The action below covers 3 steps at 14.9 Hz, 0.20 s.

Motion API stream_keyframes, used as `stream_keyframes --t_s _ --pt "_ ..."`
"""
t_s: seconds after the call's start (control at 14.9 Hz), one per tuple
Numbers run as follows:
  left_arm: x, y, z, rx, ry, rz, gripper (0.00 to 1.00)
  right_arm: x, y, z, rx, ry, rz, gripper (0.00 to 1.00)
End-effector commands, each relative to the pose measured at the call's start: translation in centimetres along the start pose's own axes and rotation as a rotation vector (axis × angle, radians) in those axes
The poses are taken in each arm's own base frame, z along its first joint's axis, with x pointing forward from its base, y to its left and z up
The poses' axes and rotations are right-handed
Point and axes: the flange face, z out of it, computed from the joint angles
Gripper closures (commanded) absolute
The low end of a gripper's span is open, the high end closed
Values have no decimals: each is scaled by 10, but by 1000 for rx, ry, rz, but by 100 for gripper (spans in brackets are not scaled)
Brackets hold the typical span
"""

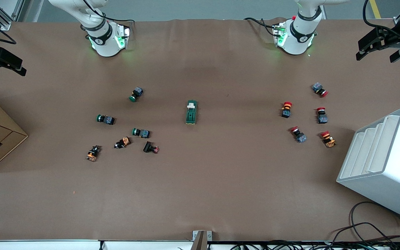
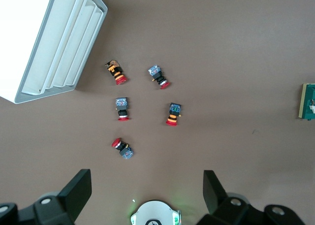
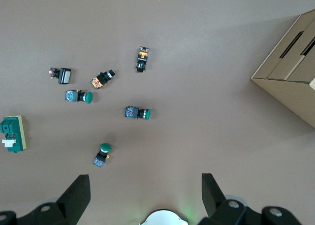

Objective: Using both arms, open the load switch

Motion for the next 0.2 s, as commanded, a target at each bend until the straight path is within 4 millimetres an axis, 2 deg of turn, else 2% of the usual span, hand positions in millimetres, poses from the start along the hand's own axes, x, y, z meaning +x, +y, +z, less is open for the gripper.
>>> stream_keyframes --t_s 0.0,0.13 --pt "7 -5 -1 0 7 -11 0 -10 3 -3 -17 -22 -30 0" --pt "8 -6 -1 22 6 -10 0 -10 3 -3 -17 -21 -36 0"
